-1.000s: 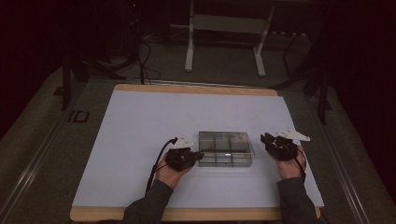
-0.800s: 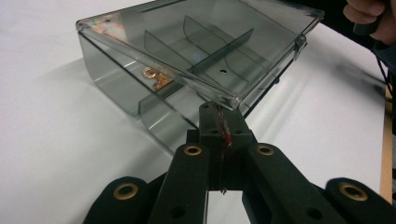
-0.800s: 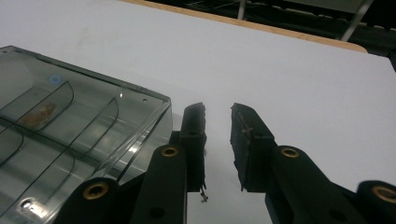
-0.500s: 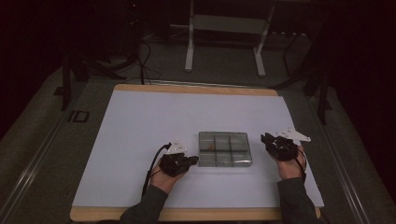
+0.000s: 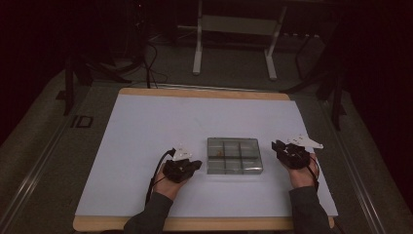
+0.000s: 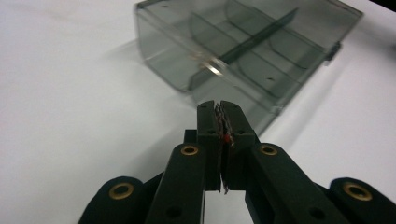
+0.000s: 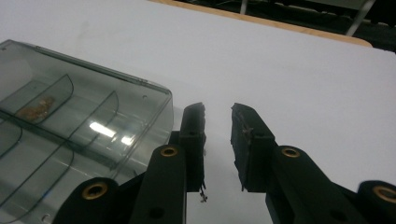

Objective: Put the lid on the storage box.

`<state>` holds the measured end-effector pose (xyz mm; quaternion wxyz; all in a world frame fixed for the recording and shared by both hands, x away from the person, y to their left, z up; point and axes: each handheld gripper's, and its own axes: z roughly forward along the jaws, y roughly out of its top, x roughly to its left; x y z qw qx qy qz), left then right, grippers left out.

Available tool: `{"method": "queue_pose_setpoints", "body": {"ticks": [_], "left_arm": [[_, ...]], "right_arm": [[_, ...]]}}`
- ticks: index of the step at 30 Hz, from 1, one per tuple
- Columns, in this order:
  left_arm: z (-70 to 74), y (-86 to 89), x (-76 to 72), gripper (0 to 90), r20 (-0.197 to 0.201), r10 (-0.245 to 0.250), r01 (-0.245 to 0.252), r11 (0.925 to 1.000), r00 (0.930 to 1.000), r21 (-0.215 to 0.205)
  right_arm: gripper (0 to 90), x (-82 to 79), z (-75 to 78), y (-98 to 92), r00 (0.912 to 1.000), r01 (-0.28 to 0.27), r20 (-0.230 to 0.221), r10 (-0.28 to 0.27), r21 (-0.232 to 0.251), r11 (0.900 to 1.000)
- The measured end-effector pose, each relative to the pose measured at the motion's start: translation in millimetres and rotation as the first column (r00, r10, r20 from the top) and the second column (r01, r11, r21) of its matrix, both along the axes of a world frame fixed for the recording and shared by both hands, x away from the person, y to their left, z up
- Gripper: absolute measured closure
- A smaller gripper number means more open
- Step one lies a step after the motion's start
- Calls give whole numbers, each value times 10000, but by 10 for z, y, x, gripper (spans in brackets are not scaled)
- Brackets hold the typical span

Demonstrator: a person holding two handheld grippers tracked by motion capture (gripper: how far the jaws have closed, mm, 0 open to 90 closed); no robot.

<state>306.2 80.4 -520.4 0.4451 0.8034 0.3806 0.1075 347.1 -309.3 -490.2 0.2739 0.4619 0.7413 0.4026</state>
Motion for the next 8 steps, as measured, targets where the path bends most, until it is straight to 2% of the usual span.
{"method": "queue_pose_setpoints", "body": {"ticks": [4,8], "left_arm": [[-8,83,38,866,20,374,-374,9990,9993,262],[11,205,78,858,237,879,-893,9938,9958,663]], "right_arm": [[747,-1,-35,-21,10000,39,-89,-39,8,10000],[747,-5,-49,-49,9999,106,-130,-106,5,9999]]}}
